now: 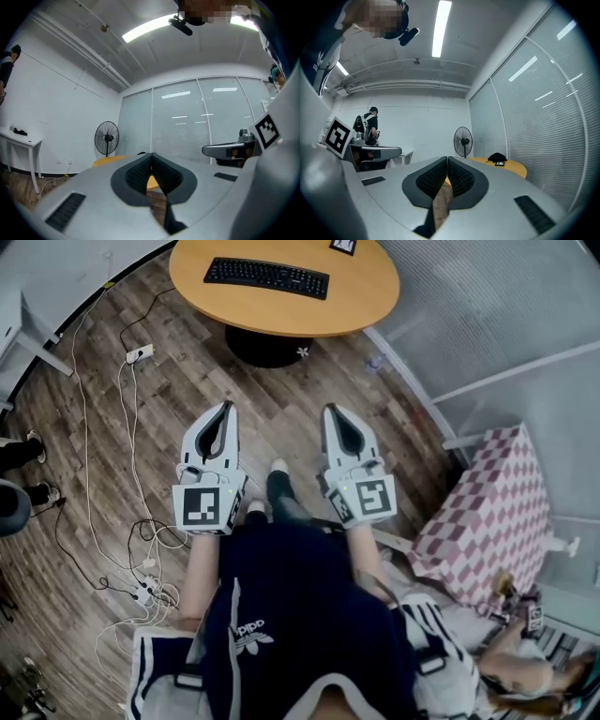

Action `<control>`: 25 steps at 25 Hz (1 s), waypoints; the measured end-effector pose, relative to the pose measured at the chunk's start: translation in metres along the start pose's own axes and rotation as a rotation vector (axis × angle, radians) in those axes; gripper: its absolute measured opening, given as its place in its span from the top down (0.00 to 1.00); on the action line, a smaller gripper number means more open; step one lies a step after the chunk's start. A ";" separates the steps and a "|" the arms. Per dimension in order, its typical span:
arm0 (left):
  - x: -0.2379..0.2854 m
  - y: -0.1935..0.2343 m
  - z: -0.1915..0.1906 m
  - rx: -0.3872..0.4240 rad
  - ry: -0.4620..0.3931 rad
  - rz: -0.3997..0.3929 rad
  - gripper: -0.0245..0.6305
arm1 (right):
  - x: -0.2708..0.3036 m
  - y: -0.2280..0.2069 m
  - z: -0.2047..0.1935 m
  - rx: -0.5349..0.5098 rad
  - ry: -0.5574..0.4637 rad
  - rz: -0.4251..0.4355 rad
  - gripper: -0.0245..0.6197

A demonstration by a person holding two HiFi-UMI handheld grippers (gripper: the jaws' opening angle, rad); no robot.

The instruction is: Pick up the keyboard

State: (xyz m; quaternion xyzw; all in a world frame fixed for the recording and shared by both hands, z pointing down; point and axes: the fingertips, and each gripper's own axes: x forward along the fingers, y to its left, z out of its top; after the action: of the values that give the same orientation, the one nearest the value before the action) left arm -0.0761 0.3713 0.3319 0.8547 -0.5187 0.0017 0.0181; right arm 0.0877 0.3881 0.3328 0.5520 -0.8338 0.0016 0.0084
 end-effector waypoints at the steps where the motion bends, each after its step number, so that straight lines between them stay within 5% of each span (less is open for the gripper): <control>1: 0.009 0.002 0.000 0.000 0.000 0.010 0.96 | 0.007 -0.007 -0.002 0.003 0.002 0.007 0.95; 13: 0.125 0.017 0.023 0.041 -0.046 0.083 0.96 | 0.090 -0.102 -0.001 0.027 -0.017 0.033 0.95; 25: 0.153 0.020 0.009 0.014 -0.017 0.144 0.96 | 0.114 -0.138 -0.026 0.048 0.055 0.053 0.95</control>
State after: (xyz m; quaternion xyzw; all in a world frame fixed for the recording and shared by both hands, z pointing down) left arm -0.0235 0.2257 0.3270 0.8152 -0.5791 -0.0006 0.0075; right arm 0.1707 0.2290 0.3597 0.5295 -0.8473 0.0369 0.0182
